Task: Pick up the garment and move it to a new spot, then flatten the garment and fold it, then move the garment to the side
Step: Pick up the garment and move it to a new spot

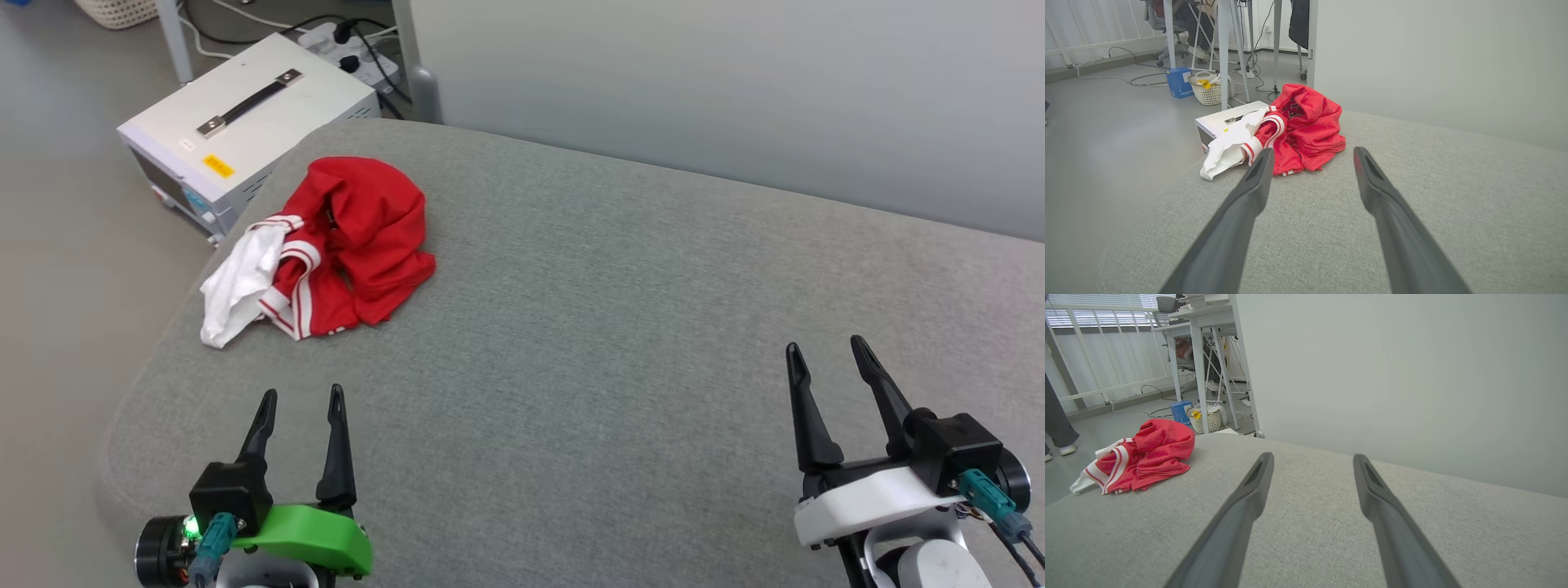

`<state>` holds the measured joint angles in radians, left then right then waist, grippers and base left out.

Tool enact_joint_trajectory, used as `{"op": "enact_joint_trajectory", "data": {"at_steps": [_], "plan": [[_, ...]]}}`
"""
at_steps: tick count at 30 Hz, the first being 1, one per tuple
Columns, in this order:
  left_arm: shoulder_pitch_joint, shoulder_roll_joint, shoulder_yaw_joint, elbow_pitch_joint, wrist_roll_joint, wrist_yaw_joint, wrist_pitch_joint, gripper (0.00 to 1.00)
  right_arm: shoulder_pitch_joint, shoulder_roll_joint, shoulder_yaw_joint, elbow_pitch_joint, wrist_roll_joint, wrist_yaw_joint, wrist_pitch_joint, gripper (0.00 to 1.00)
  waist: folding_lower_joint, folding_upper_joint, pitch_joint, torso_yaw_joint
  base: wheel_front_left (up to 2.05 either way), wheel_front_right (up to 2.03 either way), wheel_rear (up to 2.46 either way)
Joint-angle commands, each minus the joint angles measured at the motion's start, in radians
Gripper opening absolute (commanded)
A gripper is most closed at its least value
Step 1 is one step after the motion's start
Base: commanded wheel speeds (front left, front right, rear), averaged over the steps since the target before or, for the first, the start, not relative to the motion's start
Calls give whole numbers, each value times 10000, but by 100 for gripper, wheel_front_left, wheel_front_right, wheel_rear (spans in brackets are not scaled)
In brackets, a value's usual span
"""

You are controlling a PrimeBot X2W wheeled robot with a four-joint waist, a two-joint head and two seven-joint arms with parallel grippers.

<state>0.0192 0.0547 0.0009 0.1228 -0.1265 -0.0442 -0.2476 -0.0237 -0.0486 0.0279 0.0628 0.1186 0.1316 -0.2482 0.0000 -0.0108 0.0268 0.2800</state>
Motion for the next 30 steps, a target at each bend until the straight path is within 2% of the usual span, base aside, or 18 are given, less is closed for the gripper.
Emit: {"op": "enact_joint_trajectory", "data": {"at_steps": [1, 15, 23, 30], "plan": [[-26, -45, -13, 43, -83, -76, -128, 100, -76, -16, 17, 9, 101, -9, -123, 100, 0, 107, -39, 678, 0, 0, 0], [76, -45, -155, 43, -45, -125, -141, 100, 8, -16, 157, 53, 182, -9, -136, 100, 0, 108, -177, 1664, 0, 0, 0], [119, -45, -178, 66, -73, -133, -141, 100, 11, -16, 202, 47, 223, -9, -136, 100, 0, 108, -157, 1783, 0, 0, 0], [21, -45, -227, 126, -209, -200, -141, 100, -104, -16, 234, -6, 108, -9, -136, 100, 0, 108, 152, 1554, 0, 0, 0]]}}
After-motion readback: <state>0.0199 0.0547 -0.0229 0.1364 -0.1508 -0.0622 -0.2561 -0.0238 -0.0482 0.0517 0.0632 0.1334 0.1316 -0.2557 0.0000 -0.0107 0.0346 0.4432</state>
